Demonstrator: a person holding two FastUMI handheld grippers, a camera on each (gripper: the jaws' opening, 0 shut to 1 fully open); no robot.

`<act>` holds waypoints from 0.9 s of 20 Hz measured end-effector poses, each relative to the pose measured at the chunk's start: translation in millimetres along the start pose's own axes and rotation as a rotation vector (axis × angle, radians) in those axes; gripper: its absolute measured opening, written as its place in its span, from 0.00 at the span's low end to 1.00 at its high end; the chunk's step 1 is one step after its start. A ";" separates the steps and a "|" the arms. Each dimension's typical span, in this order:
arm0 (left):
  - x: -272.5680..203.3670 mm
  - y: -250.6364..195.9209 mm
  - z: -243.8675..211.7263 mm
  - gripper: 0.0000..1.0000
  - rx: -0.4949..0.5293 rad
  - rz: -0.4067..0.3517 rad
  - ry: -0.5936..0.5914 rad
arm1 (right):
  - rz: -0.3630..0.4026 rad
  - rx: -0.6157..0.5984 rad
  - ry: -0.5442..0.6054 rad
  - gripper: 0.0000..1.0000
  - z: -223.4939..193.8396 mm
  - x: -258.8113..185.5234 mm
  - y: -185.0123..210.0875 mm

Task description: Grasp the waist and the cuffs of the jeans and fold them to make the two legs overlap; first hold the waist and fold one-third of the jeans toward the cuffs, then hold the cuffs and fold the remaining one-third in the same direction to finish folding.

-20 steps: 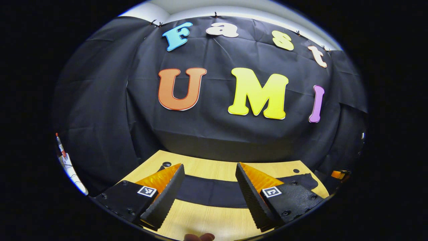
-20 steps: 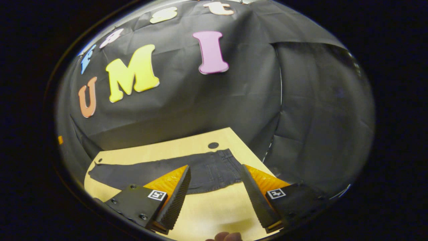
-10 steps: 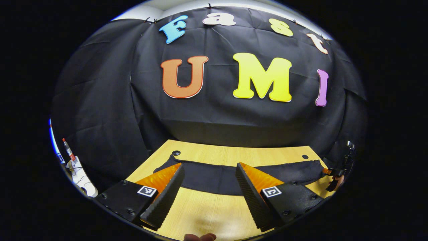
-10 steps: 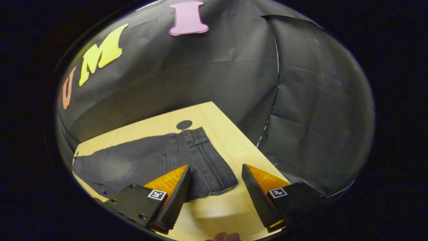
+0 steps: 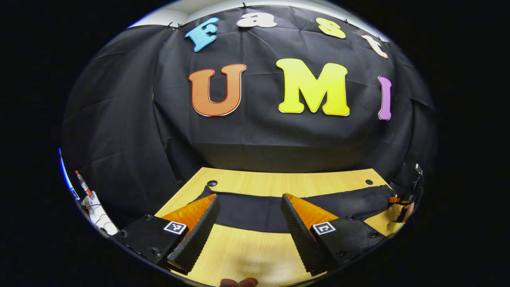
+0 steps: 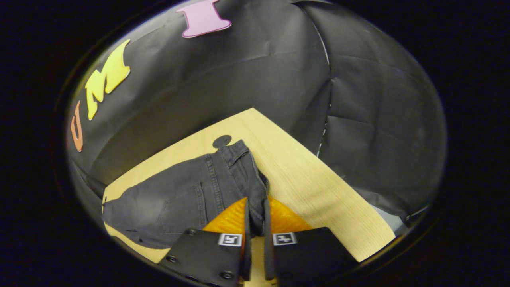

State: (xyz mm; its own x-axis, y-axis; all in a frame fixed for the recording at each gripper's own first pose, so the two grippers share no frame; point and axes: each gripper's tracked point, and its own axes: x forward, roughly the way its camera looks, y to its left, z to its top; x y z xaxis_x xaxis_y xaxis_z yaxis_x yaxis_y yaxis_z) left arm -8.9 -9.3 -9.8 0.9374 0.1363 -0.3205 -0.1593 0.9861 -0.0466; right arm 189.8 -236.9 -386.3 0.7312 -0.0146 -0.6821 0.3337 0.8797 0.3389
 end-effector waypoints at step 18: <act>2.2 113.5 -14.3 0.99 -0.161 0.006 -0.100 | 0.156 -0.213 -0.253 0.02 77.5 -179.4 279.1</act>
State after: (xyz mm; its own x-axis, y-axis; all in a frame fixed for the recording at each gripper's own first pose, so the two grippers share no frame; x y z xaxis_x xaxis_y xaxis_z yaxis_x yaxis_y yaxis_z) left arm -29.3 101.6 -29.4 0.9610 0.1586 -0.2264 -0.2049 0.9585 -0.1981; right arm 197.9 -25.6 -119.2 0.8966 0.0339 -0.4416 0.0945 0.9594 0.2656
